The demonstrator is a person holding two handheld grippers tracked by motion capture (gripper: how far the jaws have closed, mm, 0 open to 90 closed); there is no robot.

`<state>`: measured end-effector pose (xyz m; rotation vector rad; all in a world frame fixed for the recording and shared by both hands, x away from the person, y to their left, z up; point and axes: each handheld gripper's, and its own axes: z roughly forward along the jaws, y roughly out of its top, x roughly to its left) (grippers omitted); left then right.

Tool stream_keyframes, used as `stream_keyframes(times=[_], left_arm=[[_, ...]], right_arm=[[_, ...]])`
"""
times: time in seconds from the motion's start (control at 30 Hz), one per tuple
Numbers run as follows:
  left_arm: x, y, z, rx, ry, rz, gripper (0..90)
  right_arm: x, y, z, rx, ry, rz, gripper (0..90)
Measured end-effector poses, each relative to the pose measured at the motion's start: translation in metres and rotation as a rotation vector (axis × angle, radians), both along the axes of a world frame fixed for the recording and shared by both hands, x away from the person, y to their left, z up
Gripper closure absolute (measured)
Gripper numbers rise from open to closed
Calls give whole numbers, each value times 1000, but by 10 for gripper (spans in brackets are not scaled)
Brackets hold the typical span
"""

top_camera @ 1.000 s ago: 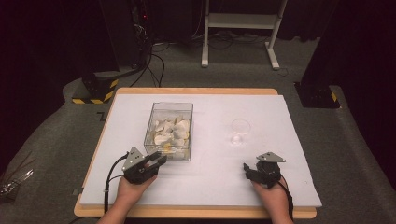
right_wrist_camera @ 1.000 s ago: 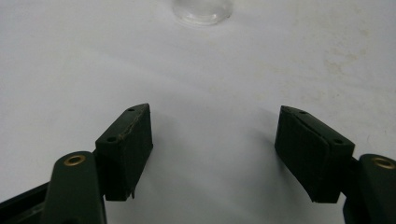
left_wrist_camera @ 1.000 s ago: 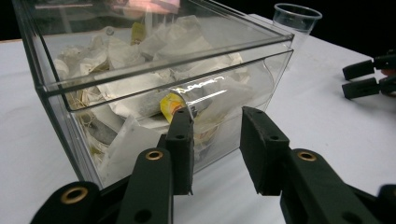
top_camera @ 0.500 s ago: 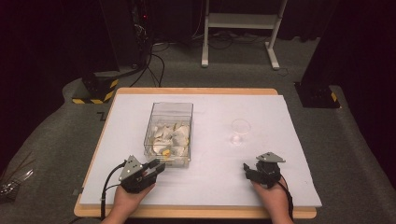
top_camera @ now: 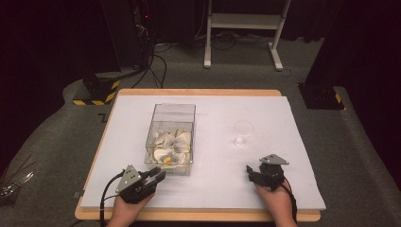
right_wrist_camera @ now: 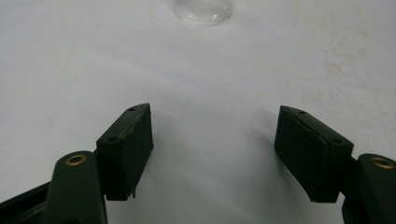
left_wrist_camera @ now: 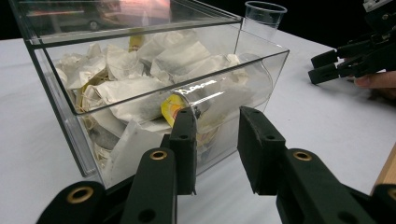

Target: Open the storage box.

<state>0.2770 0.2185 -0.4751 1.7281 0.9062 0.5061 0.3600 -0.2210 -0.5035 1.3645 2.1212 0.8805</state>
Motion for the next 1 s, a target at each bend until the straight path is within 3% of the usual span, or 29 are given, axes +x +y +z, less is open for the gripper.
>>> stream_keyframes(times=[0.2,0.37,0.5,0.57,0.7,0.83,1.0], left_arm=[[-6,4,7,7,-37,80,694],[-10,18,17,-30,-99,154,714],[-7,21,22,-17,-129,188,708],[-3,22,25,-4,-140,221,661],[8,24,29,-12,-136,282,599],[25,24,27,-11,-96,283,557],[32,21,23,12,-80,273,569]], right_arm=[[0,0,0,-3,-4,3,280],[0,0,0,-1,-2,2,280],[0,0,0,2,3,1,280],[0,0,0,3,1,1,280],[0,0,0,3,1,1,280],[0,0,0,3,1,1,280],[0,0,0,2,2,1,281]])
